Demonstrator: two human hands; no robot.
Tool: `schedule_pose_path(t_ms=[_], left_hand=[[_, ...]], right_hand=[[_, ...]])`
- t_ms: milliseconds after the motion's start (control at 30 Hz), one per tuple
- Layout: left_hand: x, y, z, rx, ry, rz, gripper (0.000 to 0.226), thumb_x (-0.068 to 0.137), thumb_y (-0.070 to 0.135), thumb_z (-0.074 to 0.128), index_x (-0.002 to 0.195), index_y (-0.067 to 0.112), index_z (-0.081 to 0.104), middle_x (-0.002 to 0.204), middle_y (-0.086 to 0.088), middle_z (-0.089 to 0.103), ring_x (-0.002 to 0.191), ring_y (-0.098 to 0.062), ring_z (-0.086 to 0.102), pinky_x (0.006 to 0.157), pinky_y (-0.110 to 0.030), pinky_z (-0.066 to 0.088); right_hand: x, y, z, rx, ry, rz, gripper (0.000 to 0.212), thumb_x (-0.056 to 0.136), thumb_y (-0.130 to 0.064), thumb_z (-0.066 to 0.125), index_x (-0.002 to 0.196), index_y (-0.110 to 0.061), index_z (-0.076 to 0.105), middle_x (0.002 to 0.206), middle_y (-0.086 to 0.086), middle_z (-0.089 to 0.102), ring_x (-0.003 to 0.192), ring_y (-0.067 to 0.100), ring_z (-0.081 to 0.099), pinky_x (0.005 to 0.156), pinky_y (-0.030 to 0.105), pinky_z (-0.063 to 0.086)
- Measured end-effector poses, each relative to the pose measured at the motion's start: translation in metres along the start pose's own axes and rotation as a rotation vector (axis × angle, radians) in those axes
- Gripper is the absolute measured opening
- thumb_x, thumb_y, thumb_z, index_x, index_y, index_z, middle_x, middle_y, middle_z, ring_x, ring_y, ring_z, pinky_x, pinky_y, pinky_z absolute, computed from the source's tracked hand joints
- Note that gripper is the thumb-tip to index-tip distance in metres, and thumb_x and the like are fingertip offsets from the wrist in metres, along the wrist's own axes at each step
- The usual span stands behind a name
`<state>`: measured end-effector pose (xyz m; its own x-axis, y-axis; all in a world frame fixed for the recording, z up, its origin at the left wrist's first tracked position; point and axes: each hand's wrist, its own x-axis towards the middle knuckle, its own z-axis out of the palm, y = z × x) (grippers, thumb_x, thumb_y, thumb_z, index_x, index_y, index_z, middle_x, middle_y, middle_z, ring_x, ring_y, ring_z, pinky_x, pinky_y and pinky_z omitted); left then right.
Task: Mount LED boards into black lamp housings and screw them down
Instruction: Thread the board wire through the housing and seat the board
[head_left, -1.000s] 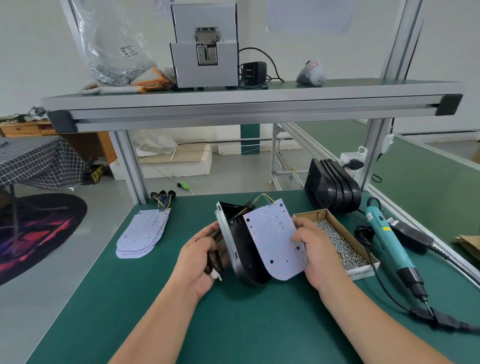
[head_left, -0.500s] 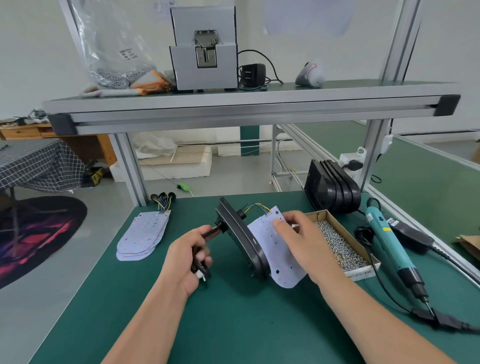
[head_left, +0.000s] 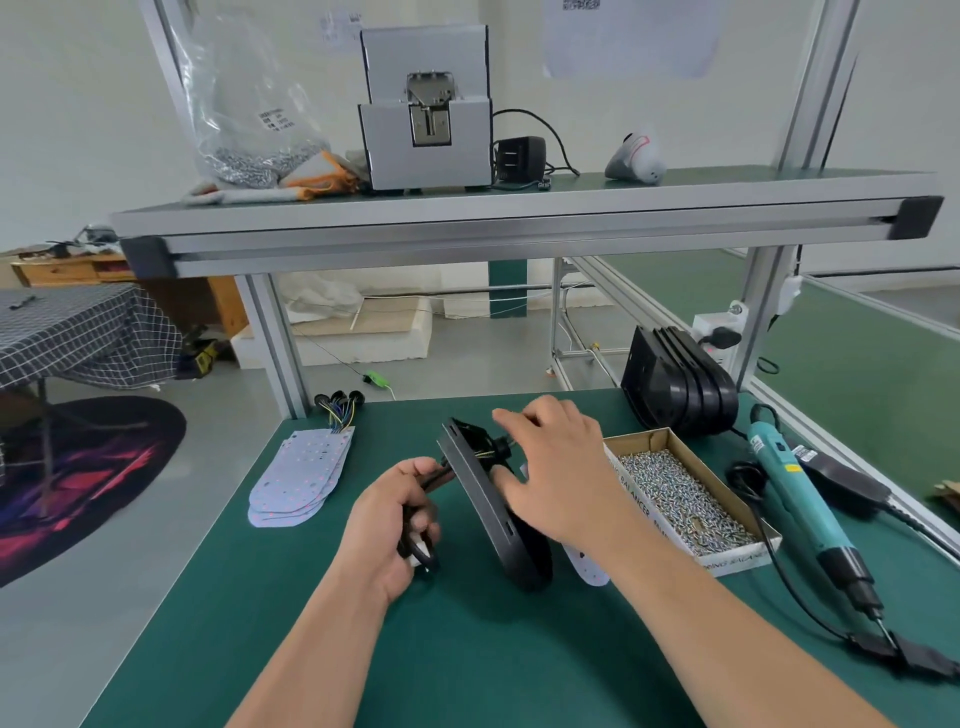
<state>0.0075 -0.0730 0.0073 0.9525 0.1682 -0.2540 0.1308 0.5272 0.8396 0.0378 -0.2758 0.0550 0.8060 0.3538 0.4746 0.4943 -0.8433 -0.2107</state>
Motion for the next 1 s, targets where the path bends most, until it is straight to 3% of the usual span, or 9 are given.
schedule_pose_path(t_ms=[67, 167, 367, 500, 600, 733, 800, 867, 1000], left_hand=[[0.0, 0.0, 0.001, -0.032, -0.096, -0.008, 0.056, 0.08, -0.011, 0.032, 0.115, 0.003, 0.073, 0.122, -0.016, 0.077, 0.057, -0.019, 0.056, 0.053, -0.031, 0.052], [-0.002, 0.0, 0.001, -0.128, -0.227, -0.029, 0.058, 0.079, -0.013, 0.032, 0.11, 0.0, 0.079, 0.122, -0.023, 0.075, 0.096, -0.033, 0.077, 0.08, -0.042, 0.066], [-0.004, 0.004, -0.006, -0.149, -0.245, -0.006, 0.022, 0.082, 0.02, 0.065, 0.092, 0.008, 0.08, 0.093, -0.013, 0.077, 0.074, -0.026, 0.076, 0.065, -0.037, 0.064], [-0.004, 0.002, -0.011, -0.134, -0.277, -0.007, 0.048, 0.099, 0.048, 0.064, 0.115, 0.006, 0.081, 0.119, -0.019, 0.078, 0.102, -0.032, 0.078, 0.084, -0.042, 0.064], [-0.007, -0.001, -0.01, -0.064, -0.323, -0.011, 0.059, 0.087, 0.049, 0.082, 0.123, 0.003, 0.077, 0.121, -0.023, 0.076, 0.106, -0.034, 0.077, 0.085, -0.043, 0.064], [-0.01, -0.002, -0.007, -0.03, -0.357, -0.004, 0.082, 0.071, 0.051, 0.097, 0.131, 0.001, 0.072, 0.125, -0.025, 0.074, 0.107, -0.035, 0.077, 0.084, -0.043, 0.063], [-0.01, -0.003, -0.009, -0.043, -0.365, -0.013, 0.083, 0.072, 0.05, 0.096, 0.134, 0.001, 0.07, 0.125, -0.025, 0.074, 0.108, -0.035, 0.076, 0.086, -0.044, 0.063], [-0.008, -0.004, -0.01, -0.054, -0.381, -0.01, 0.078, 0.075, 0.049, 0.095, 0.133, 0.003, 0.071, 0.125, -0.023, 0.074, 0.109, -0.034, 0.075, 0.088, -0.044, 0.062], [-0.007, -0.002, -0.013, 0.03, -0.444, 0.055, 0.065, 0.092, 0.045, 0.083, 0.142, 0.009, 0.063, 0.132, -0.017, 0.068, 0.119, -0.031, 0.066, 0.101, -0.05, 0.056]], right_hand=[[0.004, -0.003, 0.005, -0.034, -0.006, -0.004, 0.047, 0.09, -0.051, 0.063, 0.133, -0.033, 0.068, 0.112, -0.003, 0.05, 0.11, 0.024, 0.048, 0.104, 0.044, 0.036], [0.004, -0.007, 0.013, -0.051, 0.038, -0.022, 0.028, 0.088, -0.045, 0.068, 0.112, -0.034, 0.076, 0.105, -0.004, 0.051, 0.105, 0.025, 0.048, 0.102, 0.044, 0.034], [0.003, -0.012, 0.023, -0.077, -0.02, -0.121, 0.026, 0.09, -0.042, 0.074, 0.112, -0.028, 0.074, 0.11, -0.014, 0.068, 0.135, 0.018, 0.045, 0.121, 0.059, 0.011], [0.003, -0.01, 0.024, -0.008, -0.016, -0.146, 0.026, 0.094, -0.038, 0.071, 0.12, -0.032, 0.073, 0.107, -0.014, 0.071, 0.132, 0.013, 0.048, 0.122, 0.053, 0.004], [0.004, -0.009, 0.023, 0.087, 0.055, -0.154, 0.026, 0.091, -0.033, 0.072, 0.116, -0.029, 0.074, 0.095, -0.01, 0.068, 0.117, 0.014, 0.051, 0.122, 0.05, 0.012], [0.005, -0.01, 0.02, 0.417, 0.095, -0.029, 0.032, 0.089, -0.036, 0.078, 0.119, -0.026, 0.069, 0.093, -0.018, 0.057, 0.098, -0.009, 0.027, 0.11, 0.036, 0.027], [0.005, -0.01, 0.018, 0.457, 0.105, -0.058, 0.023, 0.093, -0.033, 0.077, 0.113, -0.026, 0.07, 0.089, -0.019, 0.055, 0.1, -0.018, 0.03, 0.109, 0.034, 0.027], [0.006, -0.013, 0.016, 0.404, 0.087, -0.123, 0.011, 0.099, -0.03, 0.068, 0.109, -0.028, 0.071, 0.082, -0.013, 0.056, 0.099, -0.006, 0.044, 0.11, 0.034, 0.026], [0.001, -0.019, 0.017, 0.265, 0.058, -0.178, 0.026, 0.105, -0.029, 0.049, 0.119, -0.021, 0.069, 0.087, -0.003, 0.056, 0.098, 0.021, 0.05, 0.112, 0.038, 0.025]])
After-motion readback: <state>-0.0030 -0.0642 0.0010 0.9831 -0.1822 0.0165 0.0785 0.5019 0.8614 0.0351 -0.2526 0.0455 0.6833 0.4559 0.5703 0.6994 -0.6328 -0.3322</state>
